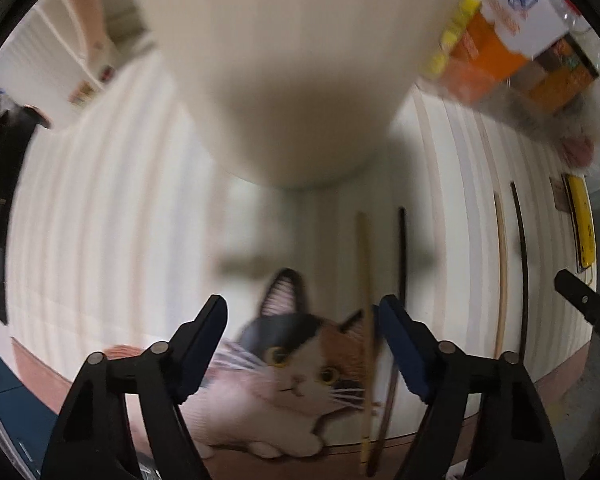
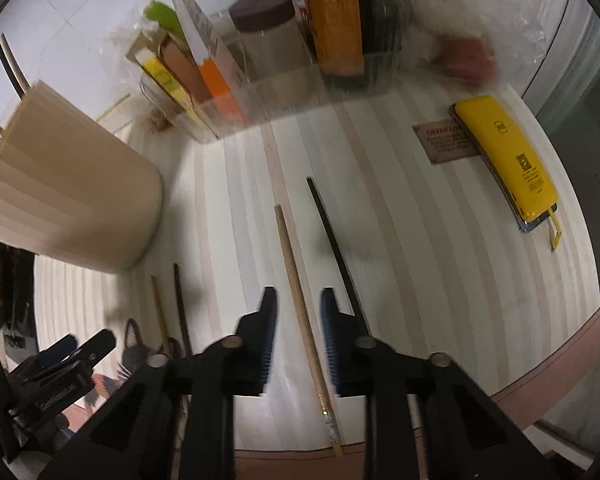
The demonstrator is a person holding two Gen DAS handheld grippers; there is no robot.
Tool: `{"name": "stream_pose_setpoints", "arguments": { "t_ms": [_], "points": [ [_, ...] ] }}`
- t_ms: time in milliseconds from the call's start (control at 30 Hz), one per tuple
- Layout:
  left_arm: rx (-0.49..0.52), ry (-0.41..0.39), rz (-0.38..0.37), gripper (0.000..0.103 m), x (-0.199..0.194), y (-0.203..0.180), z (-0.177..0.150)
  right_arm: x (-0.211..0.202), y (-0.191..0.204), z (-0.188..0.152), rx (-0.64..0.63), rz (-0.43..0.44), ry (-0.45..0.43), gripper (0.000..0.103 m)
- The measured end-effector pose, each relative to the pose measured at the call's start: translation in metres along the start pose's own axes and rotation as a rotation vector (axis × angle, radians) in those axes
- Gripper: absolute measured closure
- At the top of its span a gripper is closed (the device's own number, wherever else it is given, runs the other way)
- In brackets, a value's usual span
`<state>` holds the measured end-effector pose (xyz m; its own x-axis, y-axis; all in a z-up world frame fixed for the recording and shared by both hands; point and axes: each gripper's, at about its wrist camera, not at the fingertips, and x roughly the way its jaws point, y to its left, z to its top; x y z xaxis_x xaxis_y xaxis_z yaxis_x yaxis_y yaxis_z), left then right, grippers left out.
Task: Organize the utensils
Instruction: 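Move both open tools back down to the chopstick row, then grasp a wooden chopstick with the left tool while the right tool grasps another wooden chopstick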
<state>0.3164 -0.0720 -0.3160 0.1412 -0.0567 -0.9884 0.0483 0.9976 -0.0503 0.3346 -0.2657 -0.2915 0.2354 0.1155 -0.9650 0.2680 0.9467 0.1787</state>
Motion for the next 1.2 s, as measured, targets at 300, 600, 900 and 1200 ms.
{"name": "stream_pose_setpoints", "arguments": {
  "t_ms": [300, 600, 900, 1200],
  "points": [
    [0.077, 0.048, 0.045, 0.093, 0.037, -0.033, 0.006, 0.030, 0.000, 0.002, -0.020, -0.012, 0.067, 0.087],
    [0.117, 0.021, 0.143, 0.099, 0.033, -0.012, -0.009, 0.076, 0.016, 0.005, -0.093, -0.066, 0.185, 0.090],
    [0.064, 0.034, 0.130, 0.099, 0.028, 0.023, -0.028, 0.073, 0.026, -0.032, -0.138, -0.042, 0.272, 0.096],
    [0.115, 0.088, 0.104, 0.097, 0.030, 0.023, -0.021, 0.082, 0.039, -0.034, -0.217, -0.106, 0.365, 0.093]
  ]
}}
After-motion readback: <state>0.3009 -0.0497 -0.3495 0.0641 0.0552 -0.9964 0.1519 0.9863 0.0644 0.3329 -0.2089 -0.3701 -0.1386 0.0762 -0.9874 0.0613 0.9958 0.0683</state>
